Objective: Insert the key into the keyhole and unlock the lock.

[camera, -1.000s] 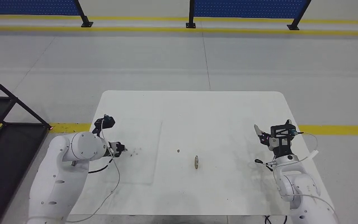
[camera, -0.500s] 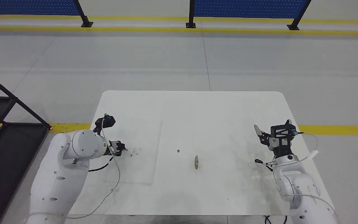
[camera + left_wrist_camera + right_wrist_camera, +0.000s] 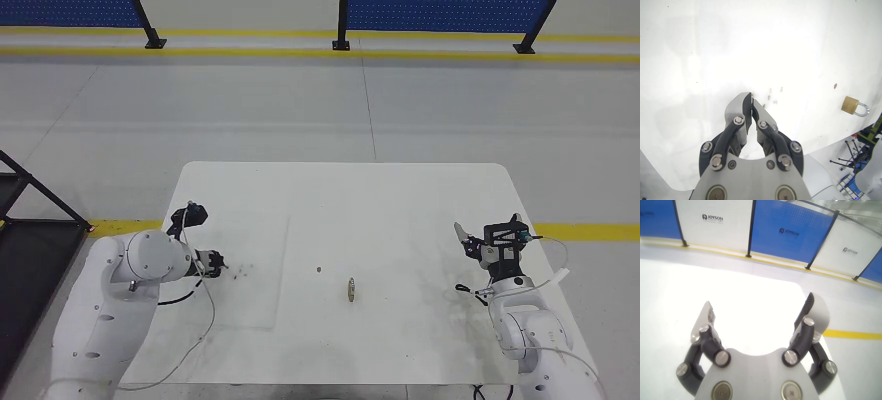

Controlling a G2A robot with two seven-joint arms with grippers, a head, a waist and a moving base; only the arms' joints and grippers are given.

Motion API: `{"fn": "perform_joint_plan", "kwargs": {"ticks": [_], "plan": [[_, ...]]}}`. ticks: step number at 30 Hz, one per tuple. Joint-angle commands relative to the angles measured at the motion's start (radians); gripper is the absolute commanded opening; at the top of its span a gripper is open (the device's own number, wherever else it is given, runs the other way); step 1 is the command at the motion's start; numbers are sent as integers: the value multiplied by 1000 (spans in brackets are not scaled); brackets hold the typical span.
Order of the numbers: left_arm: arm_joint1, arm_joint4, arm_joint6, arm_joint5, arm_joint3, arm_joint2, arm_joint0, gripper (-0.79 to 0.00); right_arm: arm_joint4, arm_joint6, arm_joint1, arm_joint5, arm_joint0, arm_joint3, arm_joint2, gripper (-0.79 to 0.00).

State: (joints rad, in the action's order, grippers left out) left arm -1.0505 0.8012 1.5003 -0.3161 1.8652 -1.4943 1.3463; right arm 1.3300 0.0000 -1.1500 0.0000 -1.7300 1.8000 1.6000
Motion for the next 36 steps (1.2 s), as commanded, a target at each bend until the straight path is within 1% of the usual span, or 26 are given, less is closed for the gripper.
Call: {"fn": "perform_joint_plan", "kwargs": {"ticks": [1,6,11,16,22,27,33,36], "plan": [[3,6,4,1,28,-5,10,-785,0,0,0,0,0,0,0,0],[8,20,4,0,94,-20,38,-785,0,0,0,0,0,0,0,0],[14,62,3,-1,139,-21,57,-785,0,0,0,0,0,0,0,0],[17,131,-2,-6,153,0,58,-785,0,0,0,0,0,0,0,0],[17,202,-10,-13,147,36,51,-785,0,0,0,0,0,0,0,0],[17,276,-24,-27,166,53,57,-785,0,0,0,0,0,0,0,0],[16,319,-33,-34,196,61,69,-785,0,0,0,0,0,0,0,0],[11,259,-53,-56,201,50,67,-785,0,0,0,0,0,0,0,0]]}}
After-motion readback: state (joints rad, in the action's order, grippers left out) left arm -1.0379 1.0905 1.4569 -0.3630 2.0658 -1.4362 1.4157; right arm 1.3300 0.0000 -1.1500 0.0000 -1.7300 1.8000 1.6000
